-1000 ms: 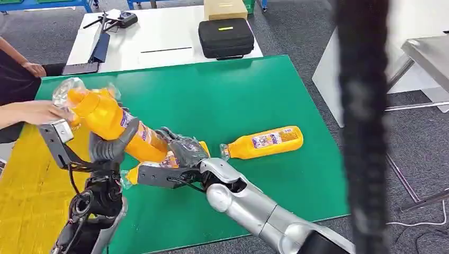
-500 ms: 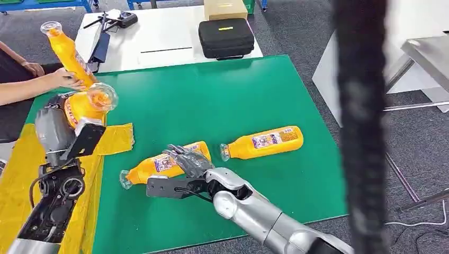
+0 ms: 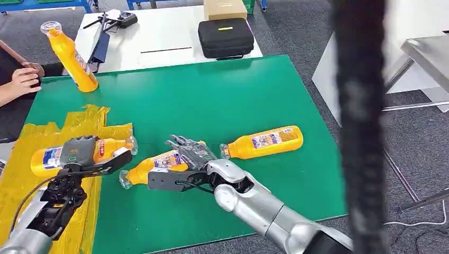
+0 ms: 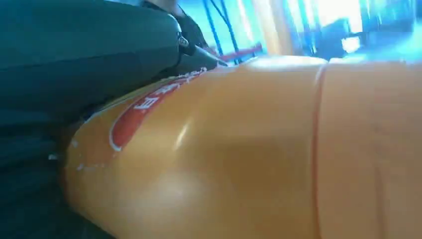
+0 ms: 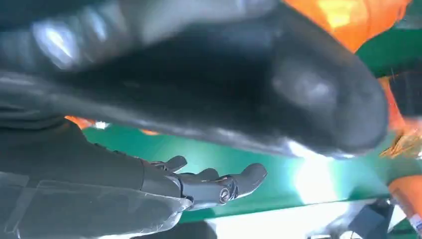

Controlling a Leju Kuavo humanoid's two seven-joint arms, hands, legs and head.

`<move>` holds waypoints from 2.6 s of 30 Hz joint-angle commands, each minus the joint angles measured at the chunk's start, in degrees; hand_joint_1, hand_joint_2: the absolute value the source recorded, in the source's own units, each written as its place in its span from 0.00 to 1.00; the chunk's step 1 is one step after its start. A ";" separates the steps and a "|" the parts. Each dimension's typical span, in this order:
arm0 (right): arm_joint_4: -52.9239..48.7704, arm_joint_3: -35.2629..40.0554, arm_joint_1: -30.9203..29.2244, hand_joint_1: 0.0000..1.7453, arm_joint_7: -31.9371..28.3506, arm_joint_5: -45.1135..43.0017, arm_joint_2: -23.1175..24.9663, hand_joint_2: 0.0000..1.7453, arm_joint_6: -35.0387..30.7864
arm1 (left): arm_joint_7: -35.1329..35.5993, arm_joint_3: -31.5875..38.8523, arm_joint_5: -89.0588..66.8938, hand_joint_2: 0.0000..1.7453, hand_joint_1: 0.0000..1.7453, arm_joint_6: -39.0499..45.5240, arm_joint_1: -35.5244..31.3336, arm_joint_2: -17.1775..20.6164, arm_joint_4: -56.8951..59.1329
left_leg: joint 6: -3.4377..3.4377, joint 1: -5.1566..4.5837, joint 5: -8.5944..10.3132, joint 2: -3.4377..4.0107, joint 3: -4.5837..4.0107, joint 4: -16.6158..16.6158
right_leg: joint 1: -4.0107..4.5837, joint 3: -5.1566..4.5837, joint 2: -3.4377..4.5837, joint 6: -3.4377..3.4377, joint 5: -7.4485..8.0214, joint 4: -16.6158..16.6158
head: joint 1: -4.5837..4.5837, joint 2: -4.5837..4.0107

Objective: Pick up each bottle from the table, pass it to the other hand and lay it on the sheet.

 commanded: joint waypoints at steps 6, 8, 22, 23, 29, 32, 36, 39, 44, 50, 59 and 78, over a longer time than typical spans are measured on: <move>2.03 -2.04 -2.04 0.00 0.25 1.95 -2.79 0.00 0.31 | -0.41 -6.02 3.35 0.00 0.00 -9.68 -9.36 -5.59 16.70 | -0.12 -0.03 0.00 -0.41 0.18 0.00 | 0.00 0.32 -0.40 0.01 -0.05 -0.01 | 0.00 0.00; 1.98 -2.27 -1.95 0.00 0.49 2.42 -2.68 0.00 0.56 | -0.60 -6.02 3.91 0.00 0.00 -9.77 -9.44 -5.54 17.04 | -0.13 -0.03 -0.01 -0.37 0.19 0.02 | 0.00 0.31 -0.36 0.02 -0.06 0.01 | 0.00 0.00; 19.62 -0.06 -9.62 0.00 -6.53 12.03 -2.89 1.00 6.68 | -0.01 8.29 32.07 0.00 0.00 -12.32 -0.23 -5.72 -10.50 | -0.12 -0.01 0.18 -0.28 0.10 0.01 | 0.00 0.19 -0.28 -0.08 0.12 0.04 | 0.00 0.00; 19.62 -0.06 -9.62 0.00 -6.53 12.03 -2.89 1.00 6.68 | -0.01 8.29 32.07 0.00 0.00 -12.32 -0.23 -5.72 -10.50 | -0.14 0.00 0.17 -0.30 0.10 0.04 | 0.01 0.20 -0.32 -0.08 0.09 0.06 | 0.02 0.00; 25.50 2.64 -12.42 0.00 -9.72 12.95 -1.78 1.00 7.28 | -4.03 14.34 56.98 0.00 0.00 -8.75 7.38 -5.38 -34.07 | -0.16 0.03 0.09 -0.08 0.03 0.12 | 0.03 0.10 -0.15 -0.10 0.07 0.15 | 0.02 0.00; 26.85 3.17 -12.92 0.00 -9.86 13.63 -1.47 1.00 6.65 | -5.77 14.15 60.91 0.00 0.00 -5.62 10.31 -5.07 -42.66 | -0.14 0.03 0.13 -0.06 -0.04 0.08 | 0.02 0.03 -0.13 -0.09 0.10 0.11 | -0.02 0.00; 27.44 3.33 -13.58 0.00 -9.75 13.62 -1.66 1.00 6.11 | -7.95 12.52 61.88 0.00 0.00 -2.88 11.18 -5.61 -46.52 | -0.16 0.02 0.12 -0.14 -0.06 0.11 | 0.02 0.03 -0.21 -0.09 0.07 0.15 | -0.02 0.00; 27.70 3.20 -13.80 0.00 -10.06 13.33 -1.52 1.00 5.72 | -9.55 11.59 61.71 0.00 0.00 -1.44 11.86 -5.76 -48.05 | -0.11 0.00 0.21 -0.26 -0.12 0.03 | 0.00 -0.03 -0.26 -0.09 0.14 0.08 | 0.00 0.00; 28.06 3.58 -13.75 0.00 -10.57 13.43 -0.98 1.00 5.43 | -10.55 10.80 61.68 0.00 0.00 -0.49 12.88 -5.41 -48.78 | -0.20 0.01 0.10 -0.18 0.04 0.08 | 0.01 0.12 -0.23 -0.10 0.04 0.15 | 0.00 0.00; 28.58 3.69 -13.66 0.00 -10.03 13.73 -0.72 0.00 3.81 | -11.07 9.77 62.45 0.00 0.00 0.21 14.30 -5.05 -50.21 | -0.13 0.00 0.17 -0.24 -0.05 0.02 | -0.01 0.03 -0.25 -0.10 0.10 0.09 | -0.02 0.00; 22.05 1.76 -11.47 0.00 -11.04 12.11 -2.10 0.00 -0.11 | -11.56 8.92 63.49 0.00 0.00 1.36 14.96 -4.04 -49.20 | -0.13 0.01 0.19 -0.27 -0.06 0.02 | 0.00 0.02 -0.28 -0.10 0.11 0.08 | 0.00 0.00; 3.40 1.45 -8.25 0.00 -7.50 10.63 -6.17 1.00 3.90 | -15.61 5.89 68.79 0.00 0.00 3.59 12.75 -3.54 -48.72 | -0.13 0.02 0.21 -0.29 -0.12 0.03 | 0.02 -0.04 -0.35 -0.11 0.11 0.07 | -0.02 0.00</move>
